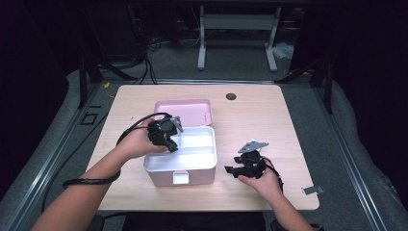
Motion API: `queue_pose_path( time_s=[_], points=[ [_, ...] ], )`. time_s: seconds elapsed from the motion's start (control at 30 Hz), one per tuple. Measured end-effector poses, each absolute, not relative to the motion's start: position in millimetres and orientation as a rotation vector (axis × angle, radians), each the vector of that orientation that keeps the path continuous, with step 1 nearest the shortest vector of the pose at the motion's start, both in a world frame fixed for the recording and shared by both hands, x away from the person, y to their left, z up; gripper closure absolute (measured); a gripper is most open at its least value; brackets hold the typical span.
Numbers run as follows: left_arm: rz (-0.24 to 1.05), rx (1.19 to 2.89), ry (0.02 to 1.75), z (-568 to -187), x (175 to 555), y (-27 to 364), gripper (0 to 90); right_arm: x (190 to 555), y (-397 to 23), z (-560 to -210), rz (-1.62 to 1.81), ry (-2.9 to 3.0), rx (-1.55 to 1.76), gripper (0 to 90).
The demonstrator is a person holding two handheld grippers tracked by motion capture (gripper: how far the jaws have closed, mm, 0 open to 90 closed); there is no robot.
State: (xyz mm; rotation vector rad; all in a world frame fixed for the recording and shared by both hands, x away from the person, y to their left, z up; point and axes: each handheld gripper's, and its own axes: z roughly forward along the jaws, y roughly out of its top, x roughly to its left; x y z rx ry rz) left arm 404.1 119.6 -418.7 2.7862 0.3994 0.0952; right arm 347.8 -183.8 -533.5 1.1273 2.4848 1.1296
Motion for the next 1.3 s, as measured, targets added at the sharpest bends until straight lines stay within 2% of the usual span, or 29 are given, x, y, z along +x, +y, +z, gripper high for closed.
queue_pose_path(
  time_s=[0.87,1.3],
  points=[
    [0.068,2.878,0.374,-422,409,108,82.7,349,-184,-535,1.136,2.503,1.133,41.9],
    [0.135,2.966,0.23,-419,402,98,88.0,349,-184,-535,1.133,2.493,1.138,41.8]
  ],
)
